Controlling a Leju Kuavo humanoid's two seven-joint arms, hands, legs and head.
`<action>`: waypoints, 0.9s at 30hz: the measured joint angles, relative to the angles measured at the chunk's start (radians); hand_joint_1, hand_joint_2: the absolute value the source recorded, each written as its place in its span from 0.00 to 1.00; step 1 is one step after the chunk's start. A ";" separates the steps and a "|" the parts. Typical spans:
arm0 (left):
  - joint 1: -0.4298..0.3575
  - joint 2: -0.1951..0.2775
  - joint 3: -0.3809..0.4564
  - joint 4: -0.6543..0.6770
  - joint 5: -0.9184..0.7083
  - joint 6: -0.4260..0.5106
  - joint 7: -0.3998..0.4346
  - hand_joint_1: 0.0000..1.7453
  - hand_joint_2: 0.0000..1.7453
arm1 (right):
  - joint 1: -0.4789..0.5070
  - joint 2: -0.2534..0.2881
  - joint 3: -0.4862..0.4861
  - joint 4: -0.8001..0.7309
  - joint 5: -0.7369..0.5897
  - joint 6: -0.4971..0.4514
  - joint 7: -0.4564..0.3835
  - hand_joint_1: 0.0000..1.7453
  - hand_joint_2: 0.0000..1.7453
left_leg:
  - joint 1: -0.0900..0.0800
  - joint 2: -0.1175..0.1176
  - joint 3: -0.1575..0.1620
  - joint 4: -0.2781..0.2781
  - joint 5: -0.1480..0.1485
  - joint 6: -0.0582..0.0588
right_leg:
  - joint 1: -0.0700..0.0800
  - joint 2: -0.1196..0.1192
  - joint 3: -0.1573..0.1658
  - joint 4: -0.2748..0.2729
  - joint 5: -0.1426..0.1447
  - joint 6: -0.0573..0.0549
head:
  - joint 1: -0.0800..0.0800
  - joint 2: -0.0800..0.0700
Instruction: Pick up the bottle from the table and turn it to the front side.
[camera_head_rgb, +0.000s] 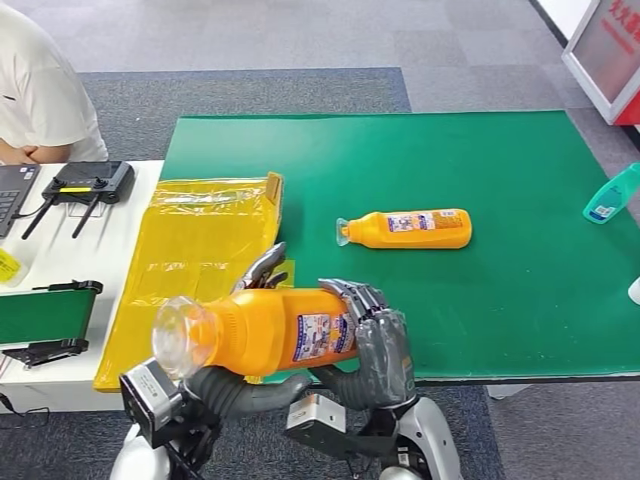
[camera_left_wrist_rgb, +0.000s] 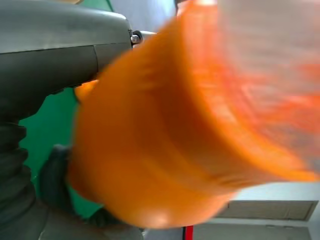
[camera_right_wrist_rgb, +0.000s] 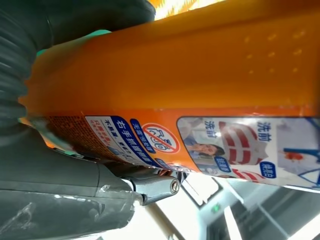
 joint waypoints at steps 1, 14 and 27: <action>-0.007 0.001 -0.007 0.000 -0.009 0.008 0.001 0.00 1.00 | 0.000 -0.005 0.006 0.004 -0.013 0.006 -0.001 1.00 1.00 | 0.000 0.000 0.000 0.000 0.000 0.000 | 0.000 0.000 0.000 0.000 0.000 0.000 | 0.000 0.000; -0.041 0.013 -0.060 0.011 -0.009 0.001 0.009 0.99 1.00 | -0.002 -0.023 0.033 0.031 -0.142 0.068 -0.035 1.00 1.00 | 0.000 0.000 0.000 0.000 0.000 0.000 | 0.000 0.000 0.000 0.000 0.000 0.000 | 0.000 0.000; -0.058 0.035 -0.097 0.044 -0.043 0.014 0.013 1.00 1.00 | 0.010 -0.035 0.037 0.031 -0.159 0.072 -0.036 1.00 1.00 | 0.000 0.000 0.000 0.000 0.000 0.000 | 0.000 0.000 0.000 0.000 0.000 0.000 | 0.000 0.000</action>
